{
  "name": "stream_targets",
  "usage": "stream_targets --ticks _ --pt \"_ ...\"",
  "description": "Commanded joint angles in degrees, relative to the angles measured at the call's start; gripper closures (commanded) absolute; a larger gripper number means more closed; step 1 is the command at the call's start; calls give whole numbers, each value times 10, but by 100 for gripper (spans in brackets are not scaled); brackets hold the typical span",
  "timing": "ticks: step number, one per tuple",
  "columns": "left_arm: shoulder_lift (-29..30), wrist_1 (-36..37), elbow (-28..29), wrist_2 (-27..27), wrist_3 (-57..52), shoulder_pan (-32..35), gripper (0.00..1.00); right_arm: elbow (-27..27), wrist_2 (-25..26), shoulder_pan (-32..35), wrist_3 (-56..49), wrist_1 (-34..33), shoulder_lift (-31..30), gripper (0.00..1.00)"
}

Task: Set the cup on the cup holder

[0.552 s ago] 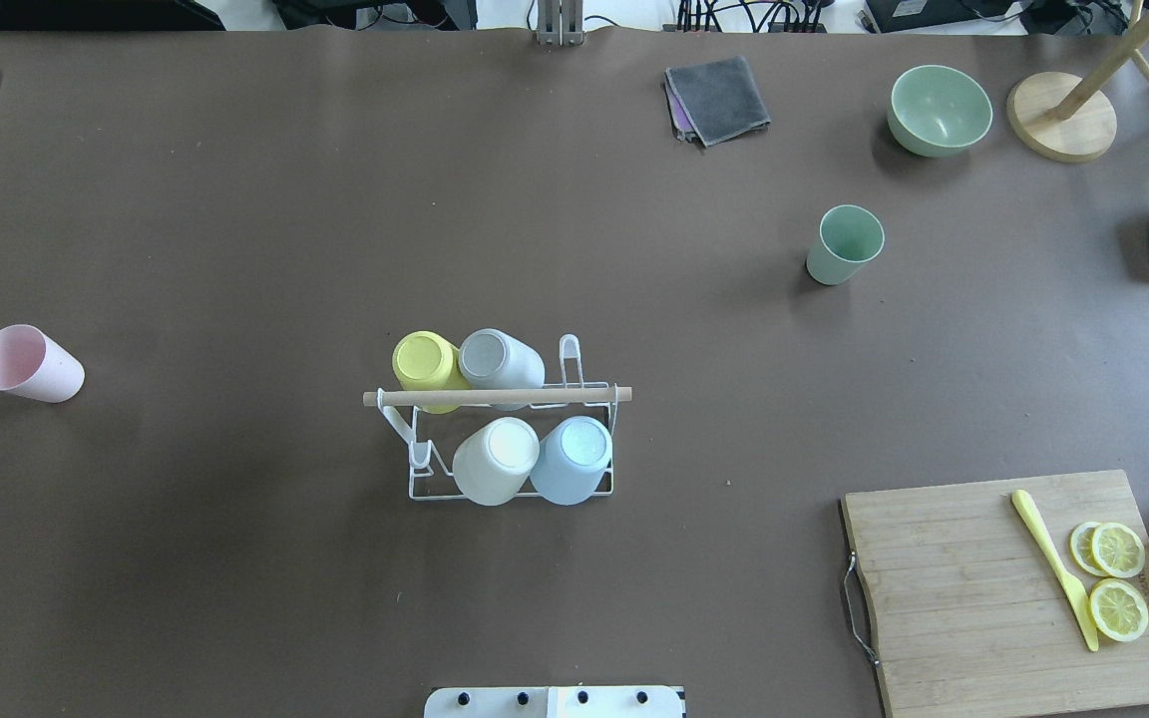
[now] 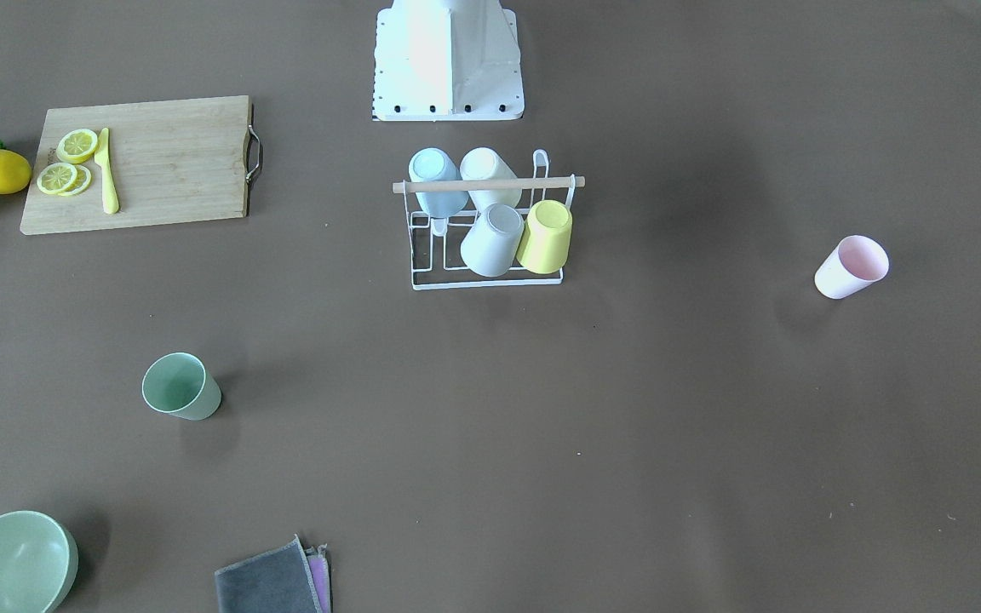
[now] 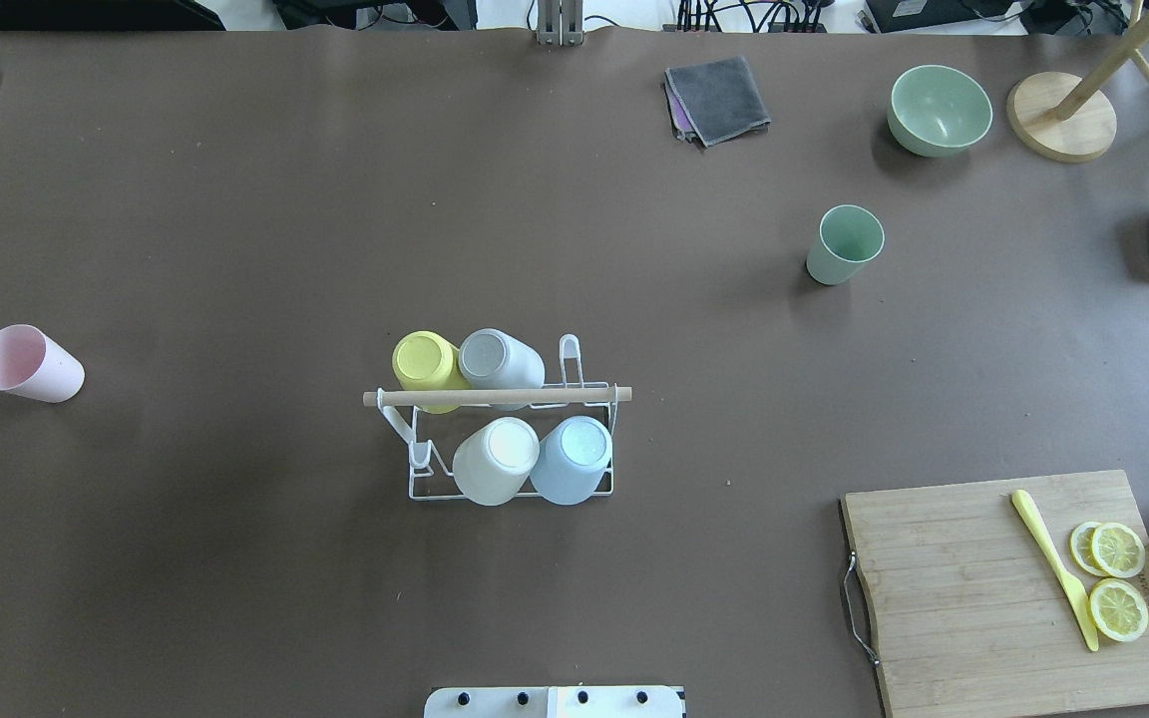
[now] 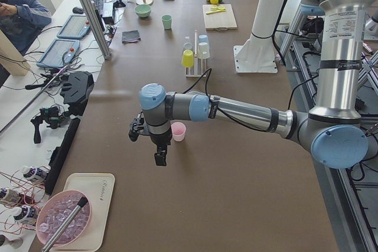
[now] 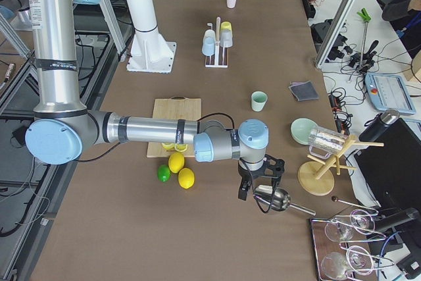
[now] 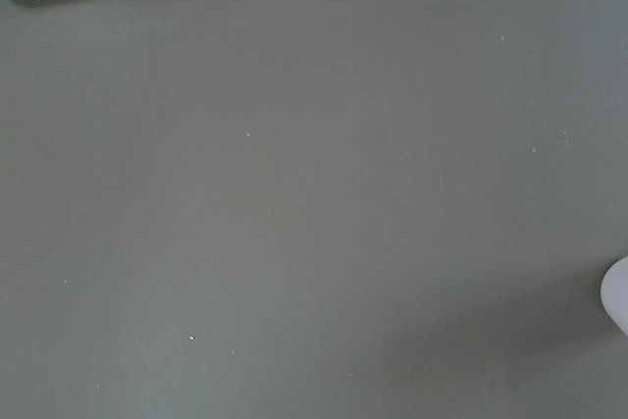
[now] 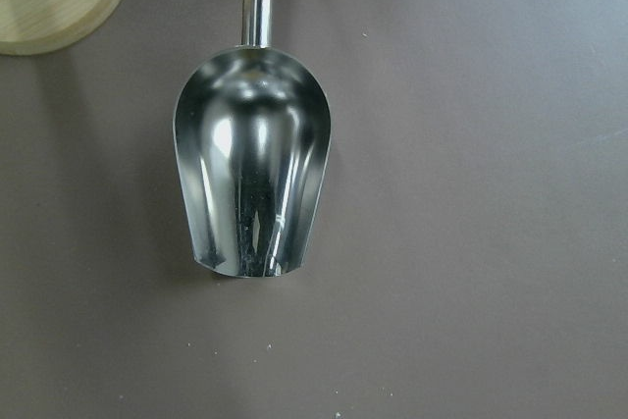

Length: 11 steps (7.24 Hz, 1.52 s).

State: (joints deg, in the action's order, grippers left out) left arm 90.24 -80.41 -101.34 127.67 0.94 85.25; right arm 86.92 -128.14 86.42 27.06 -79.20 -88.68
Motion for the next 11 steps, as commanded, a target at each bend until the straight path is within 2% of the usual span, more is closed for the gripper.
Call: stream_targets --ticks 1,2,11 --pt "8 -1 0 39 1 0 2 0 1 -1 -1 0 0 0" --pt "8 0 4 75 2 0 3 -1 1 -1 -1 0 0 0" --pt "12 1 11 70 -1 -14 2 -3 0 -6 1 -2 5 0"
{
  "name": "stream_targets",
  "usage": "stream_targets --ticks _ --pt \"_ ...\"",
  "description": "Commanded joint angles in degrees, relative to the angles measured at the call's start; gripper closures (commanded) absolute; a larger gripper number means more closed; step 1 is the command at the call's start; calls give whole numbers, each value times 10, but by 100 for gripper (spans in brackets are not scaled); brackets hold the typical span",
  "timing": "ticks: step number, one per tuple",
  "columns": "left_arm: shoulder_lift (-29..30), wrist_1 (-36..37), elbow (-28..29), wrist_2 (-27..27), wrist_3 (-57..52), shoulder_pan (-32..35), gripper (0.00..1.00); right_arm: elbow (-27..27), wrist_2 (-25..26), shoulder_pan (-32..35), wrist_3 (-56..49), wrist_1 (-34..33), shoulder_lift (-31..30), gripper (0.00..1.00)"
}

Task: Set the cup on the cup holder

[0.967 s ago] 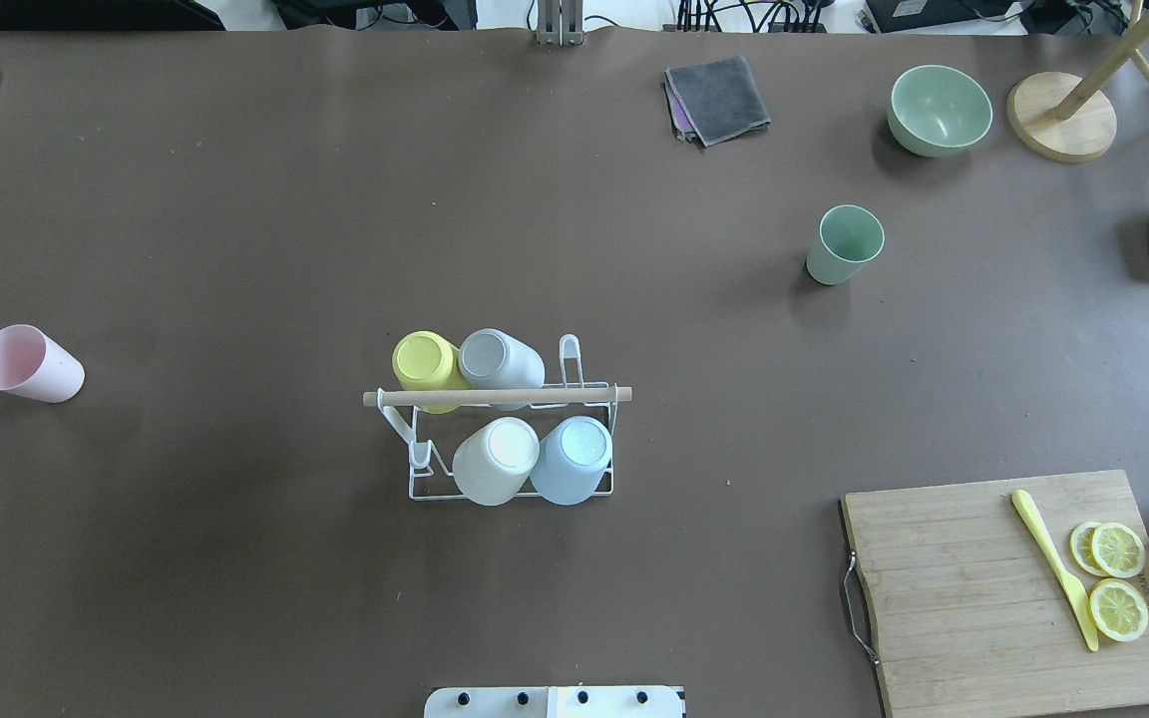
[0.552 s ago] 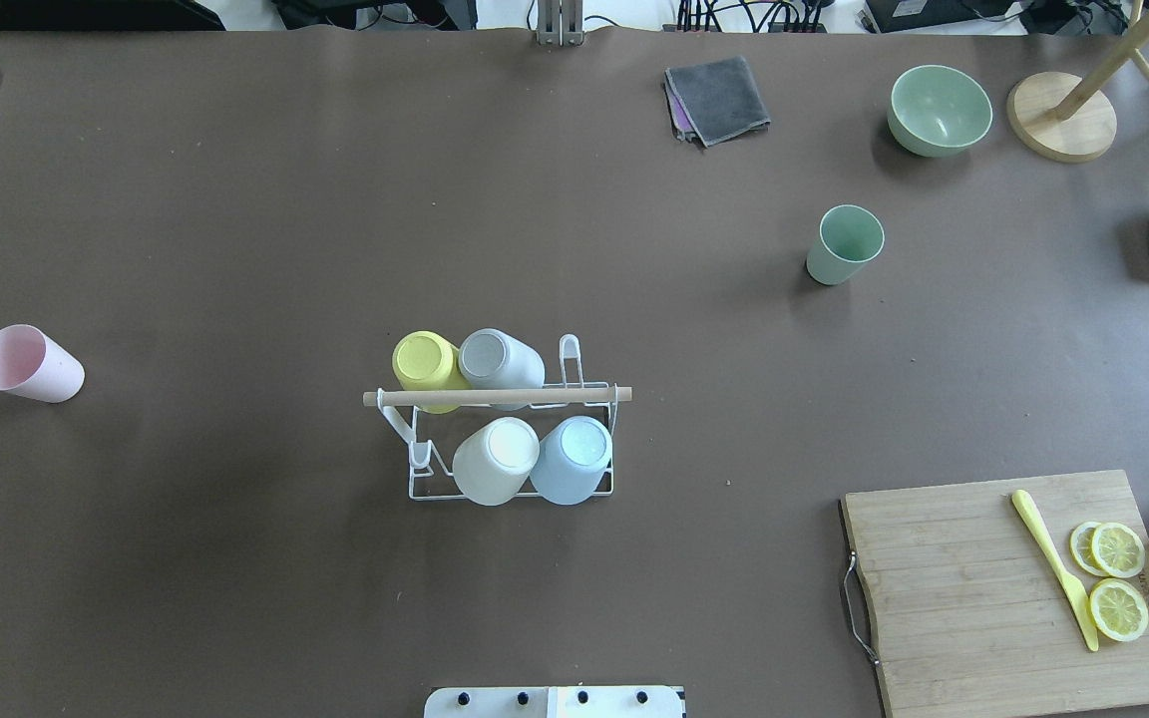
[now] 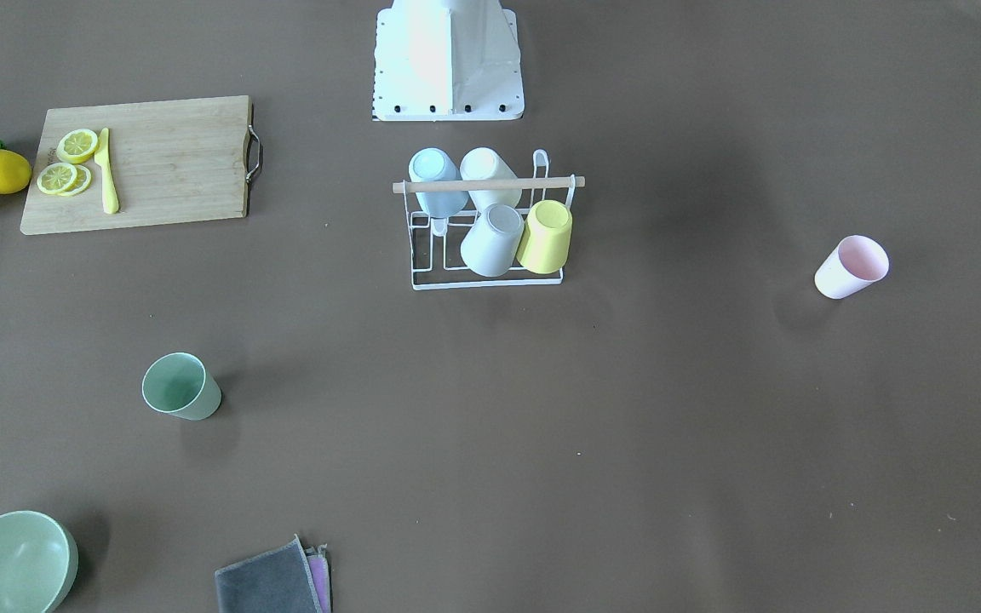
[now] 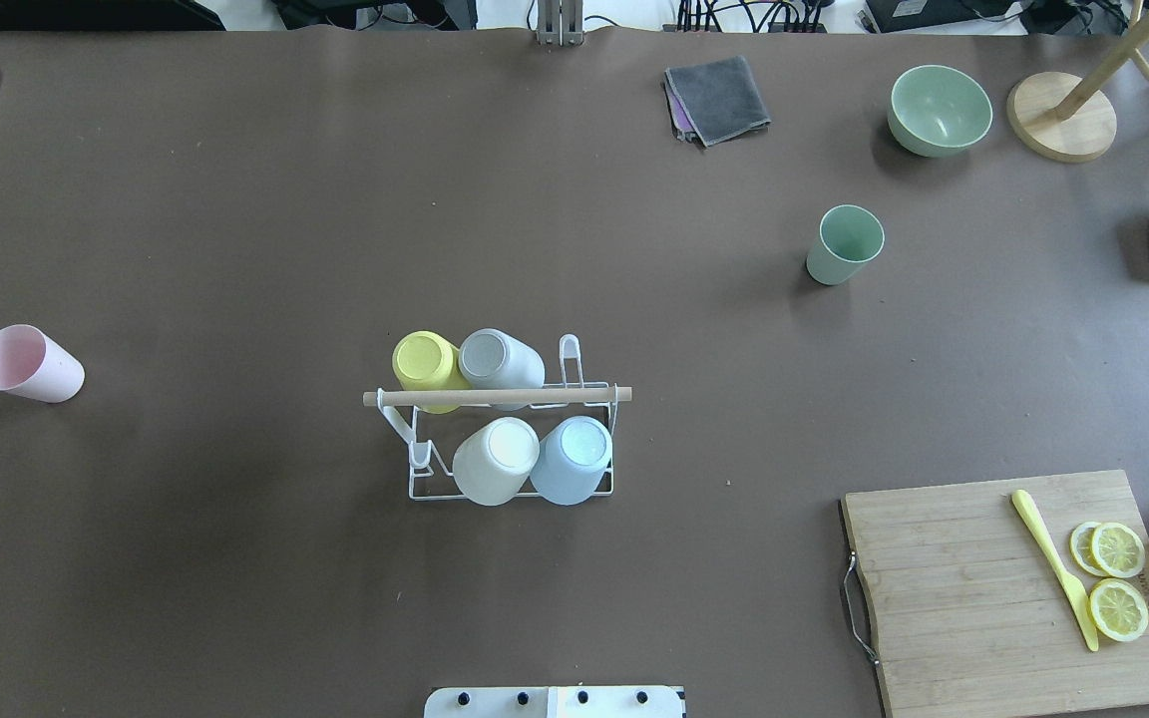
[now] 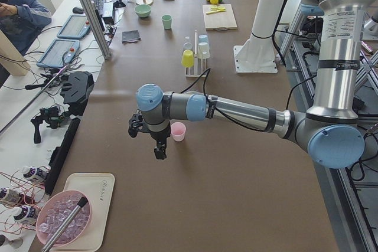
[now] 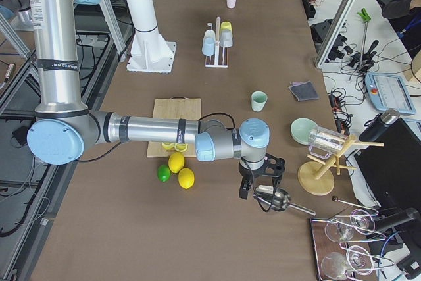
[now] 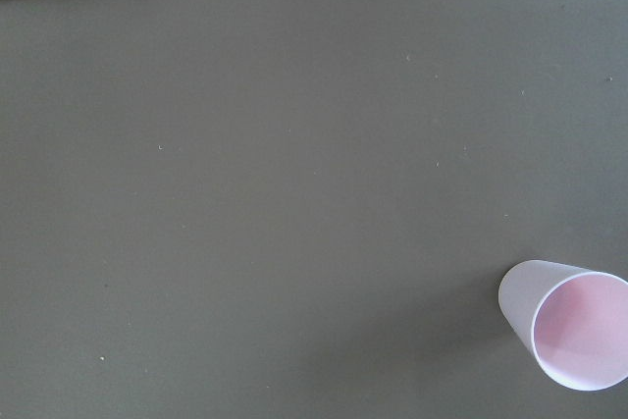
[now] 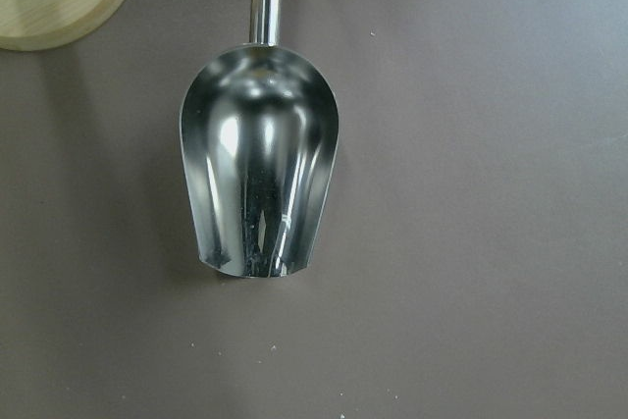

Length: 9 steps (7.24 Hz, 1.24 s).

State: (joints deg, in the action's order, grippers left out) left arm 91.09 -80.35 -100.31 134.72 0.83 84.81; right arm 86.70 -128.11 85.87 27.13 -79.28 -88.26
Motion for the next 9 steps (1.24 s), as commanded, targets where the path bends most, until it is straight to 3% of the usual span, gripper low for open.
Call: stream_targets --ticks 1,3,4,5,6,8,9 --pt "8 -1 5 0 1 -17 3 0 0 -1 2 -2 1 0" --pt "14 0 18 0 1 -18 3 -1 1 -1 3 -2 1 0" --pt "51 5 28 -13 0 -36 2 1 -1 -1 3 -2 -1 0" --pt "87 23 34 -78 1 -73 2 2 0 -1 3 -2 1 0" --pt "121 67 39 -92 0 -76 2 2 1 -11 3 -2 2 0" --pt "218 313 87 -87 -4 -78 2 1 4 -19 3 3 2 0" --pt "238 321 94 -87 -4 -85 2 2 3 -26 -4 10 5 0"
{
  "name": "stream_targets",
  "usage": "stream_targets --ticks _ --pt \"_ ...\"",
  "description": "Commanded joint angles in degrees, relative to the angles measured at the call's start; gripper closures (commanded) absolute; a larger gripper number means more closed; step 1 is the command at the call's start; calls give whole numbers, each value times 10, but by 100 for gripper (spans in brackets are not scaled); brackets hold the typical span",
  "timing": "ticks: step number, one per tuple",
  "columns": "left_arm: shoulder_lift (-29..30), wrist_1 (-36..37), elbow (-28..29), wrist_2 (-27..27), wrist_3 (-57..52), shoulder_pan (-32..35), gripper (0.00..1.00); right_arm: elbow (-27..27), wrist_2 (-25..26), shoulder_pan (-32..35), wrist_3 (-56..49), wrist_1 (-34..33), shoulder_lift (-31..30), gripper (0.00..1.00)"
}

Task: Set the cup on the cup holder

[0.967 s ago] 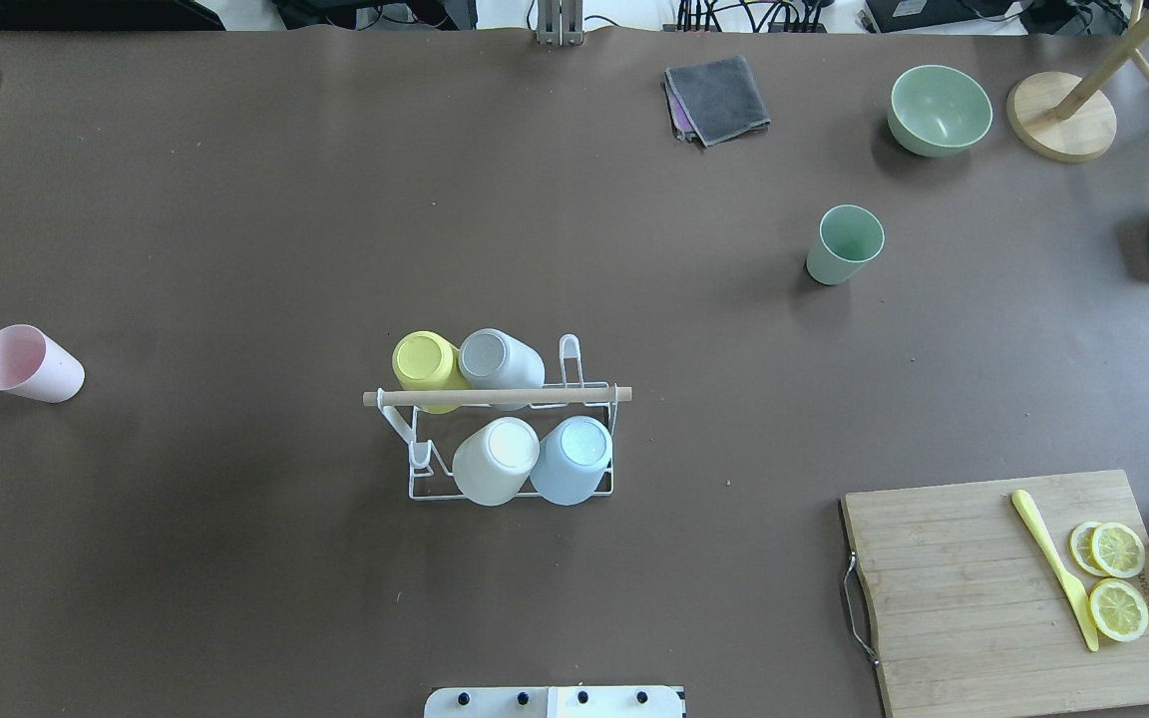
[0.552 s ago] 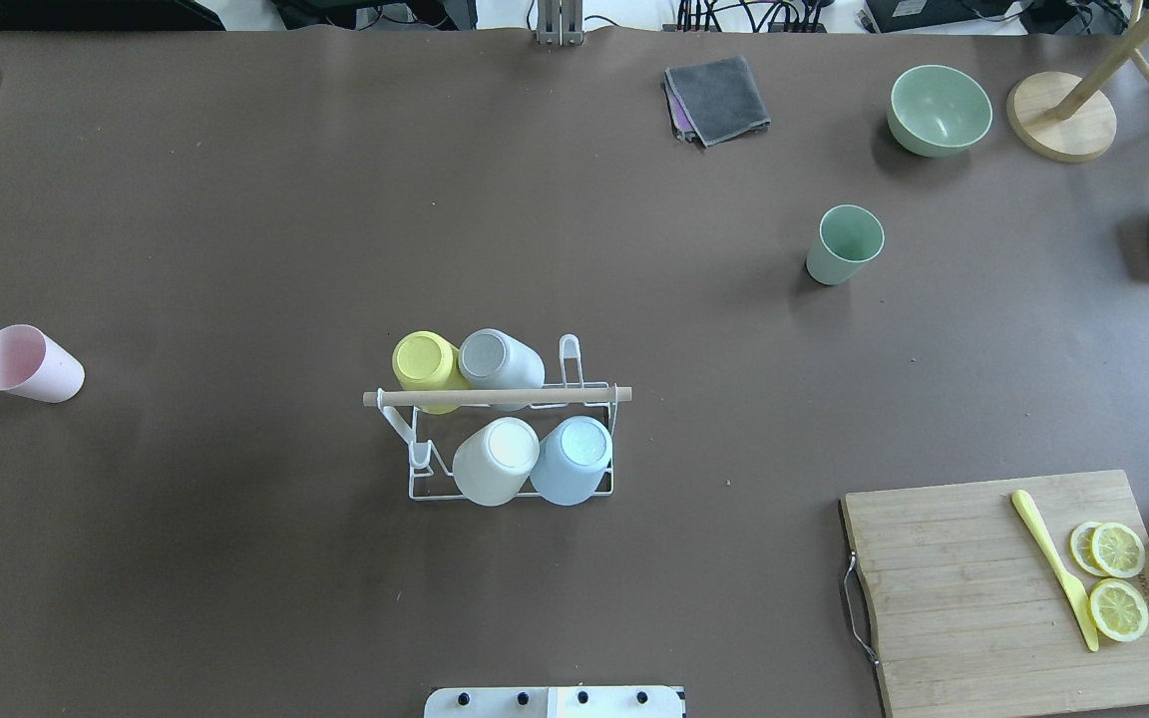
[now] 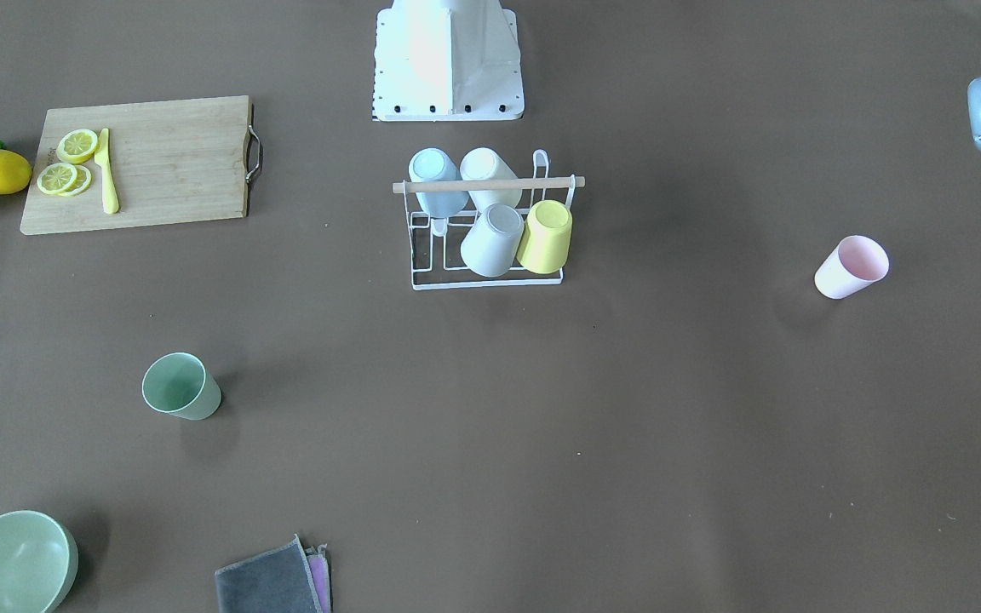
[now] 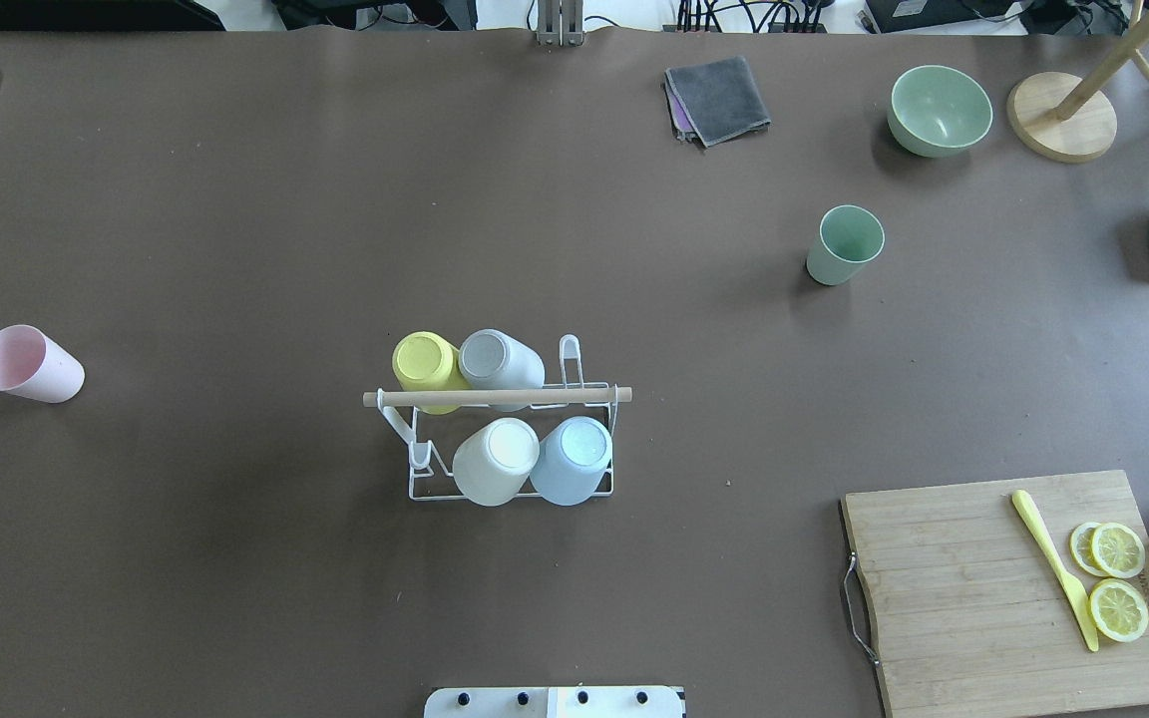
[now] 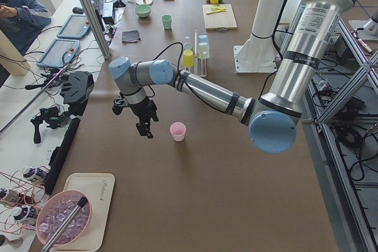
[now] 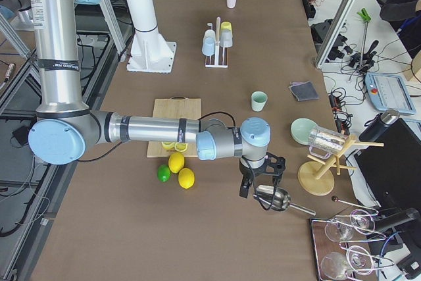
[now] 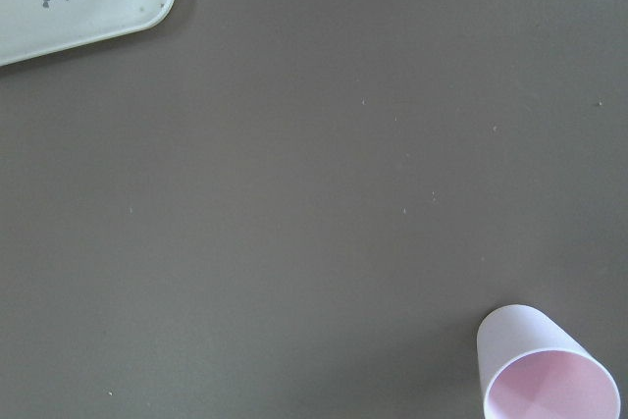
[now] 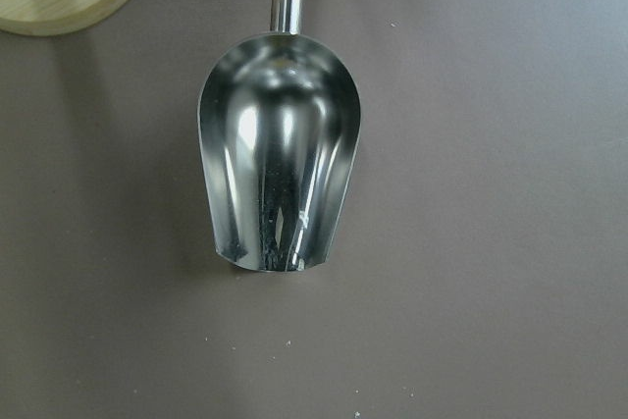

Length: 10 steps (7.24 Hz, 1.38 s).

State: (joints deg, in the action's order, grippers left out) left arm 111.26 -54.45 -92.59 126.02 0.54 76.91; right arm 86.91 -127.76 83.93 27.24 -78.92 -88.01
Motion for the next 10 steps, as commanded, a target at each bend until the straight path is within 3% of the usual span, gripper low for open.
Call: stream_targets --ticks 1,2,4,6,8,10 --pt "48 65 17 -2 0 -24 3 8 -5 -16 -3 16 9 0" --pt "63 93 18 -3 1 -33 2 34 -14 -30 4 15 17 0" --pt "73 185 18 -3 1 -56 2 76 -87 -67 15 16 32 0" --pt "86 266 16 -2 2 -98 2 88 -5 -142 15 11 72 0" --pt "97 299 8 1 -1 -112 3 55 0 -171 14 -38 155 0" --pt "99 332 -11 119 -1 -130 2 24 -2 -172 8 -77 221 0"
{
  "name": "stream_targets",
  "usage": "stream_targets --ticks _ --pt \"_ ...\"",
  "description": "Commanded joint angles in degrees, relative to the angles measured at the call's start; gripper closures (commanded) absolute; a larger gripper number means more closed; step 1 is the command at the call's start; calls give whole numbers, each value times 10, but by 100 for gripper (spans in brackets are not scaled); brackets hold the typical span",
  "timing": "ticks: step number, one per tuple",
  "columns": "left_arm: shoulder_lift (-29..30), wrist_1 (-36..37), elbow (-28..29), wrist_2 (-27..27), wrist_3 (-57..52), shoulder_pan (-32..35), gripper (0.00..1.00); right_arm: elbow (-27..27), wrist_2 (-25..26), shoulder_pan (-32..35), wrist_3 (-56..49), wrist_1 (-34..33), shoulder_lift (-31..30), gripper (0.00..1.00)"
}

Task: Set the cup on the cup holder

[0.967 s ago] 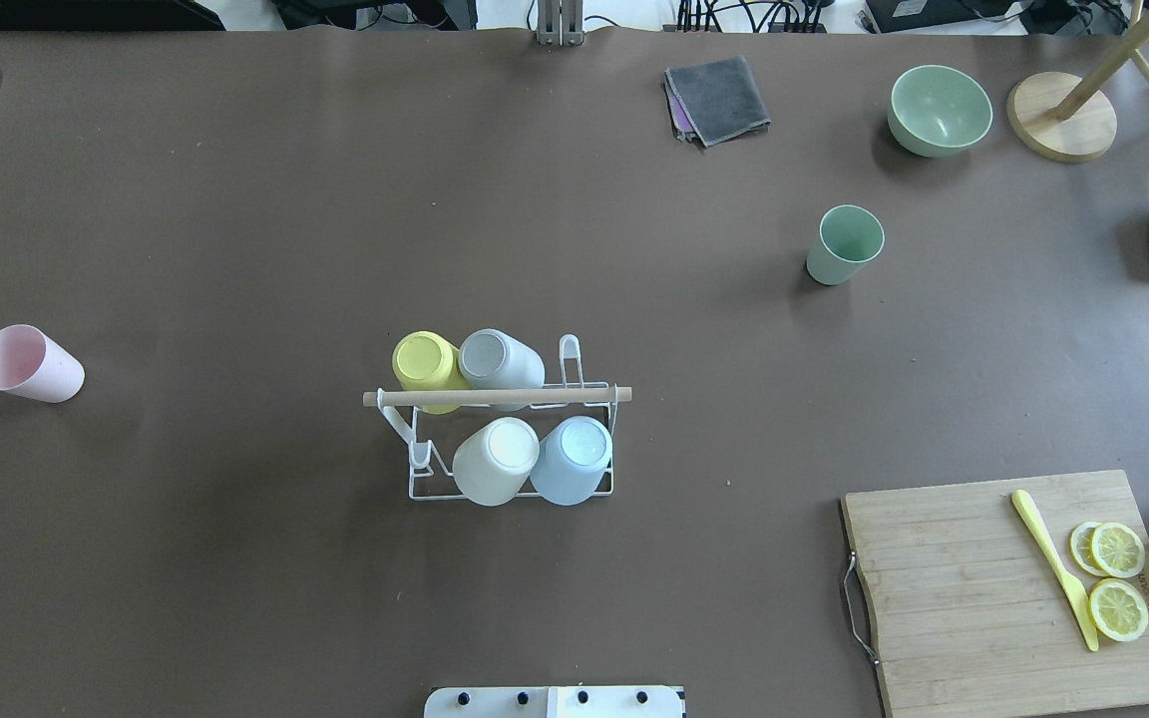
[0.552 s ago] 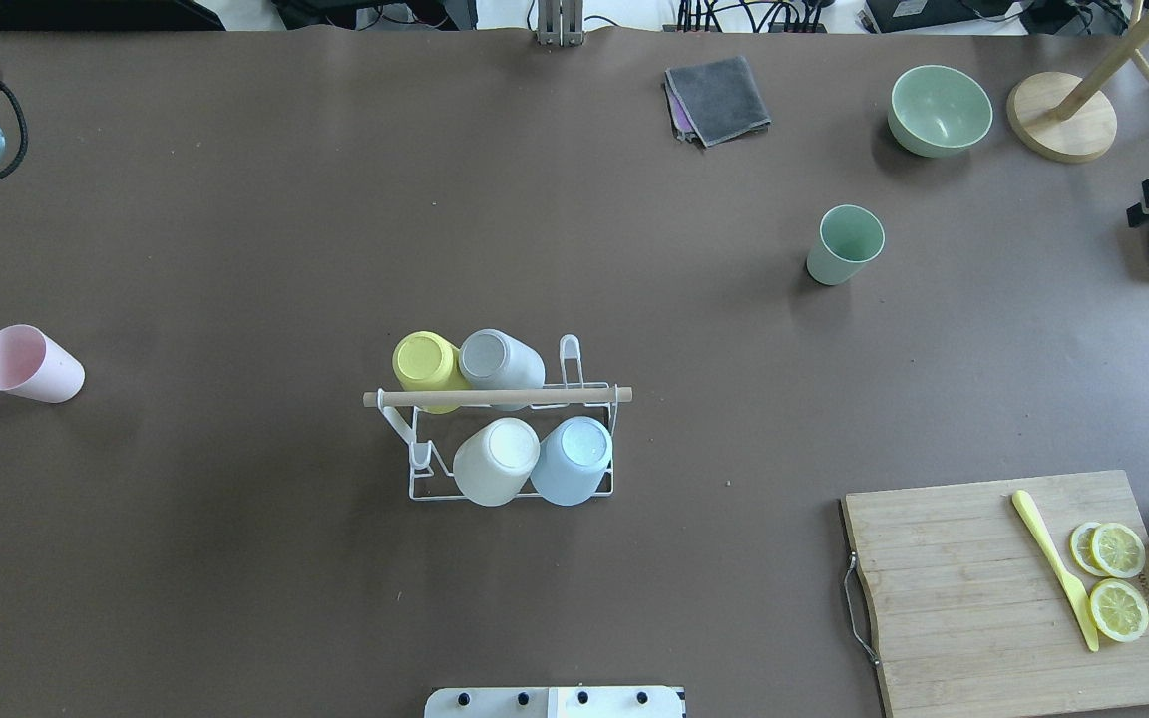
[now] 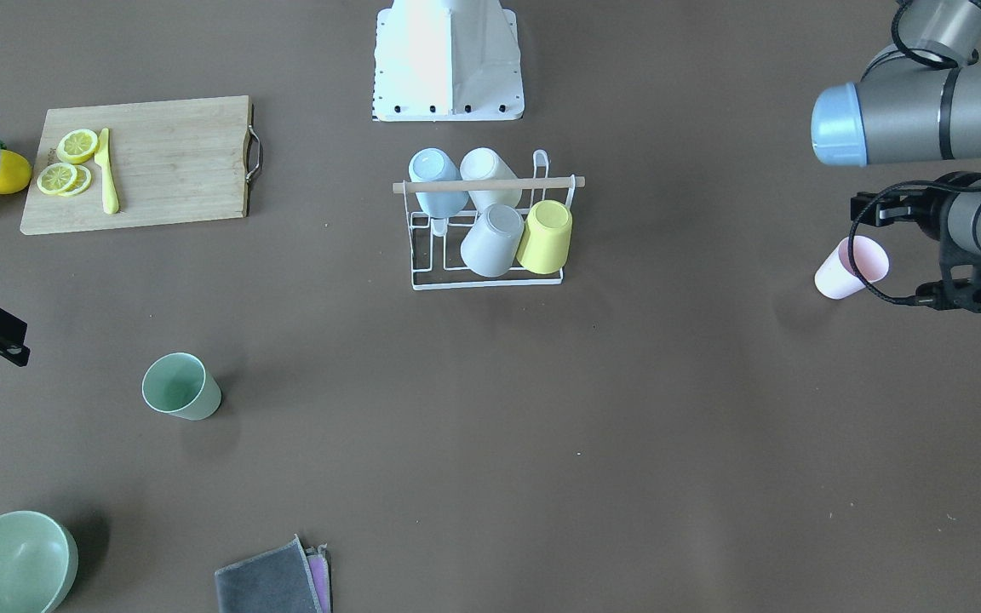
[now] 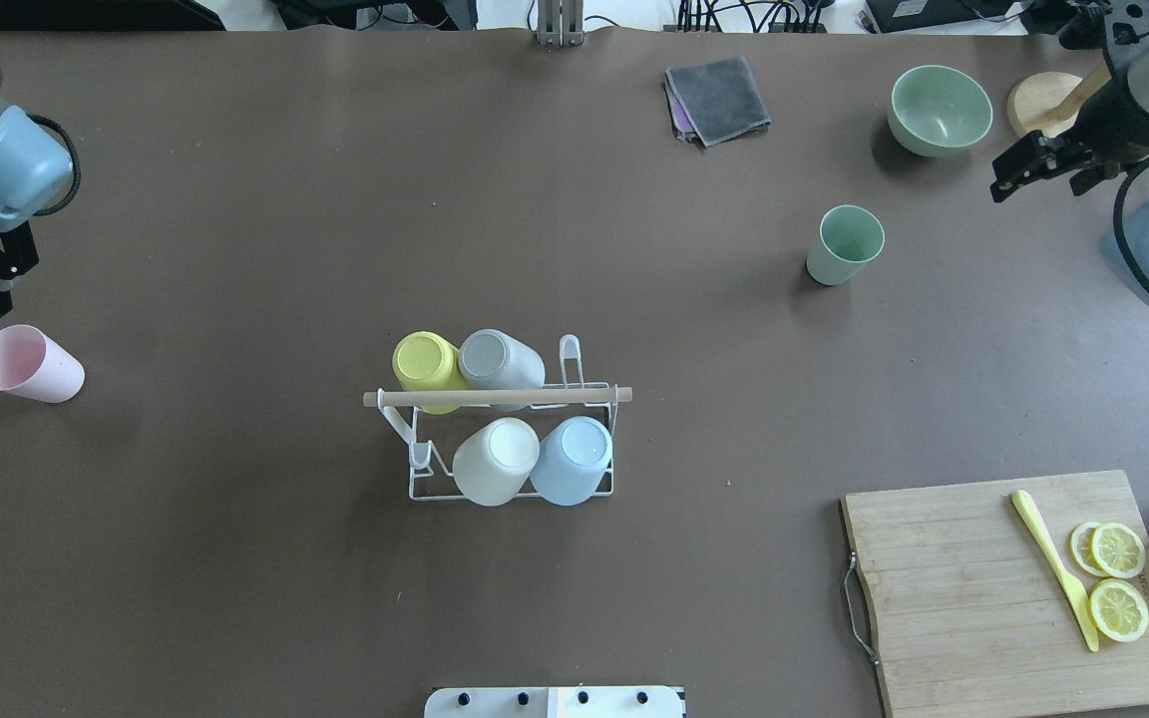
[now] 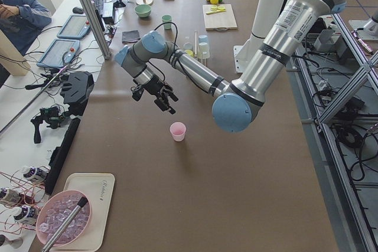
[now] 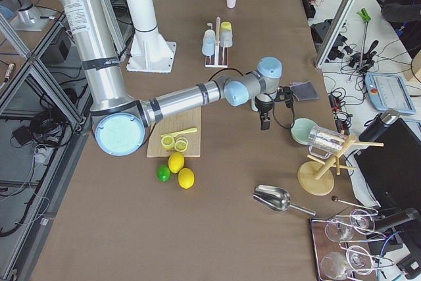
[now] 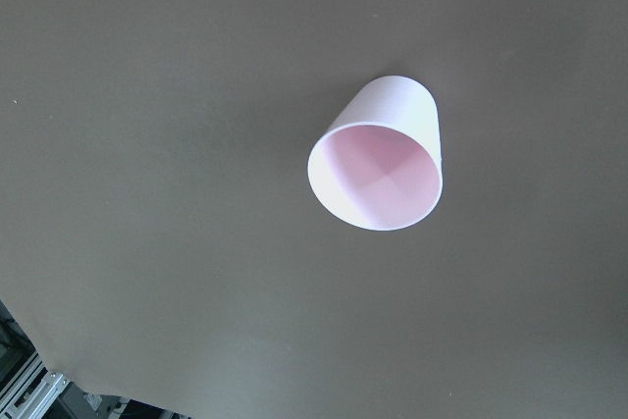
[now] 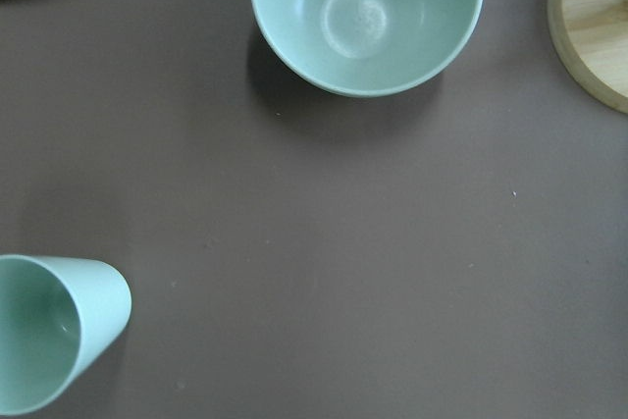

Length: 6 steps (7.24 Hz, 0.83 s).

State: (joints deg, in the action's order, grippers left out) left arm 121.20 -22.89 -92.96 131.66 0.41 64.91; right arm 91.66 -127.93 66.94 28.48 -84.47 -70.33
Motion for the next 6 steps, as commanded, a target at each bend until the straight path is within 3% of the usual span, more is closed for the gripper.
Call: stream_targets --ticks 1,3,5,6 --pt "0 14 -11 72 -1 -14 2 -68 -4 -3 -6 -23 95 0" --pt "-2 26 -20 59 -1 -22 2 -174 -14 -4 -21 -24 182 0" --pt "-9 21 -35 43 -3 -40 2 -332 -39 -6 -61 -24 289 0" --pt "-6 1 -31 -39 -63 -67 2 -390 -44 -9 -65 -23 327 0"
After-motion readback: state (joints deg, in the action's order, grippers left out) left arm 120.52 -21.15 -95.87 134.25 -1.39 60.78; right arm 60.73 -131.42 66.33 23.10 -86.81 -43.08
